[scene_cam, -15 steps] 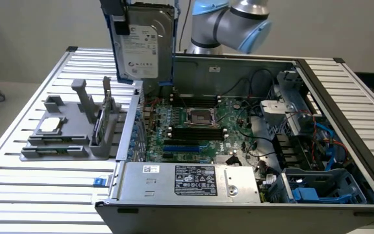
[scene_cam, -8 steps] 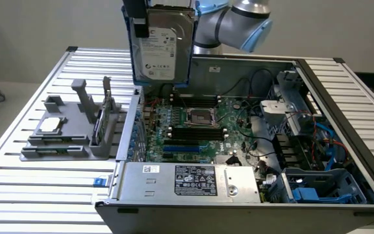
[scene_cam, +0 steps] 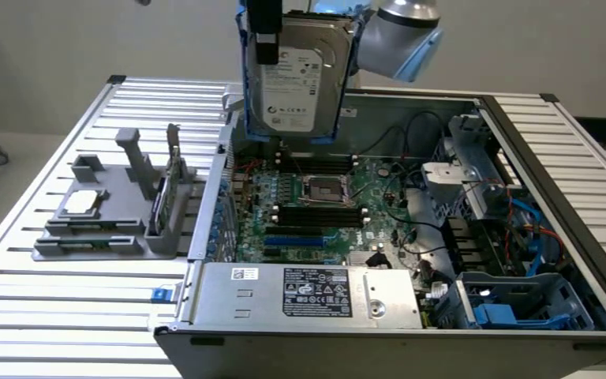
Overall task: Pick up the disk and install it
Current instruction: 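Pick up the disk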
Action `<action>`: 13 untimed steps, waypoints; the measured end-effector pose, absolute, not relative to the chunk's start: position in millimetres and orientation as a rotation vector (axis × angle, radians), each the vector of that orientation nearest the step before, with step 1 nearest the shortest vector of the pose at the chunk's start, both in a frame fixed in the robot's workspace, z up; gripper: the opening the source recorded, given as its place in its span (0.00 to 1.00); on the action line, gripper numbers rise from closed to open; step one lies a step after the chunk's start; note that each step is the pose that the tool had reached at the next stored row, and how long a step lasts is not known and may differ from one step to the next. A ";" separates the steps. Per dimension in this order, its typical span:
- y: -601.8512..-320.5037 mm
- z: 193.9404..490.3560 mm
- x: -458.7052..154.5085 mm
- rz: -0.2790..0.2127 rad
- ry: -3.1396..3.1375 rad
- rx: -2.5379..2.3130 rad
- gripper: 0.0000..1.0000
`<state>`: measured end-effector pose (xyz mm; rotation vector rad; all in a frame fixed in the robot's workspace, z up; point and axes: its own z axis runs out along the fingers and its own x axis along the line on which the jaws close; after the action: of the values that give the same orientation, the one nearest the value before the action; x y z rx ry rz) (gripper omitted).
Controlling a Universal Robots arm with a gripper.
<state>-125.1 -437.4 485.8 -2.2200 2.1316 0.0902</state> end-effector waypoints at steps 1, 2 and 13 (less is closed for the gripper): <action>-438.7 485.8 -120.6 0.093 2.130 -2.219 0.33; -439.9 485.9 -116.1 0.095 2.129 -2.217 0.33; -458.6 486.1 -70.0 0.112 2.121 -2.209 0.33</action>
<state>-70.0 -458.6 486.1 -2.2088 2.1207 0.1118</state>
